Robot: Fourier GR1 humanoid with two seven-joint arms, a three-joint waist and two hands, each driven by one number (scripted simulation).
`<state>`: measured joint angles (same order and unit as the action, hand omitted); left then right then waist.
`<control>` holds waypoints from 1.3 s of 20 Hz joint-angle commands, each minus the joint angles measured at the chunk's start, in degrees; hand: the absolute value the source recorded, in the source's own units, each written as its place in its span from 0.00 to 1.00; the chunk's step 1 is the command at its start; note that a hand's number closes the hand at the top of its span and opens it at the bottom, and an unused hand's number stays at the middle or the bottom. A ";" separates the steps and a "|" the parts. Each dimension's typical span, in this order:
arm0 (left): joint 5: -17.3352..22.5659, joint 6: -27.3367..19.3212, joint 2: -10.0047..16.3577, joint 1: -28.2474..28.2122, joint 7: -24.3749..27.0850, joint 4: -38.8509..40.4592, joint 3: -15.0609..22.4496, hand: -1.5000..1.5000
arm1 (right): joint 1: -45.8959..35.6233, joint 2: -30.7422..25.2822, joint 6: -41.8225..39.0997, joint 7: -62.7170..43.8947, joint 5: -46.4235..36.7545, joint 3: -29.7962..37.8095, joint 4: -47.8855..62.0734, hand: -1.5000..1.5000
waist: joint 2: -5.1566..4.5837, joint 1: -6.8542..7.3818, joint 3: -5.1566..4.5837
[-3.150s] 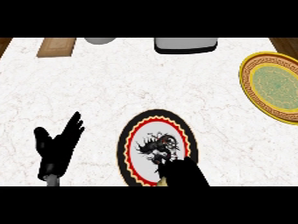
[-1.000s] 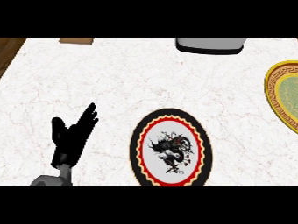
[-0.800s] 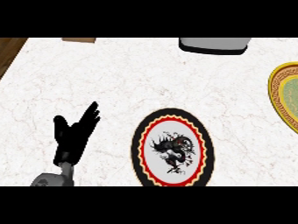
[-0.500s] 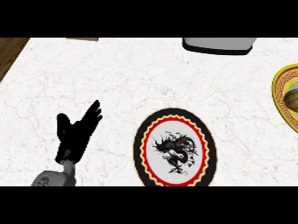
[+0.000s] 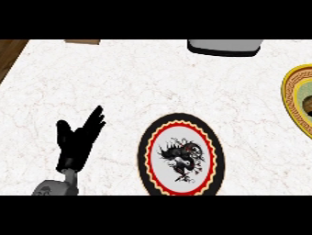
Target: Pick the squash from the plate and place it in the plate
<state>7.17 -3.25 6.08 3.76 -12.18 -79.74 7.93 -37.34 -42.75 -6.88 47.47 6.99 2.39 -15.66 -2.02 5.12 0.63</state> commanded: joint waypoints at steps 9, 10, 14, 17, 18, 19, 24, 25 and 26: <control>0.35 -0.35 0.59 -1.38 -0.67 -2.05 -0.90 0.50 | 1.12 -7.39 -22.12 1.38 3.95 4.69 7.91 0.00 | 0.25 -1.30 0.07; 1.17 0.71 1.27 -1.17 0.14 -0.94 -1.86 0.50 | 0.66 -8.78 -25.88 0.75 4.65 5.19 7.46 0.00 | 0.19 -1.63 0.06; 0.51 0.59 1.34 -2.15 0.87 -0.76 -1.54 0.50 | 4.52 -10.01 -29.84 3.05 3.71 4.16 6.05 0.00 | 0.15 -2.32 0.23; 0.40 -0.18 0.51 -3.03 0.81 -1.69 -1.15 0.50 | 5.75 -11.65 -32.07 3.90 2.77 3.13 3.93 0.00 | 0.48 -2.42 0.22; 1.19 0.03 1.46 -1.65 -0.65 -1.57 -2.45 0.50 | 7.46 -9.84 -31.01 5.41 2.23 2.55 3.51 0.00 | 0.40 -2.76 0.28; 1.30 0.79 1.65 -3.52 0.38 -2.30 -2.01 0.50 | 7.65 -12.37 -32.51 5.13 2.20 2.55 2.95 0.00 | 0.64 -2.60 0.25; 1.03 0.56 1.21 -3.73 0.47 -1.27 -1.83 0.50 | 11.47 -13.91 -30.27 8.45 0.25 0.89 0.53 0.00 | 0.66 -3.31 0.26; 0.96 0.01 0.91 -4.04 -0.04 -1.93 -1.72 0.50 | 12.71 -13.04 -29.85 9.44 0.33 0.90 0.60 0.00 | 0.80 -3.40 0.28; 0.86 -0.16 1.52 -4.29 0.86 -1.86 -2.53 0.50 | 14.45 -14.49 -31.48 10.62 0.02 0.44 -0.12 0.00 | 0.97 -4.17 0.31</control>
<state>8.24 -3.10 7.27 0.28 -11.92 -81.30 5.83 -26.77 -55.65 -27.92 46.97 7.89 3.62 -15.55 -1.31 1.75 0.88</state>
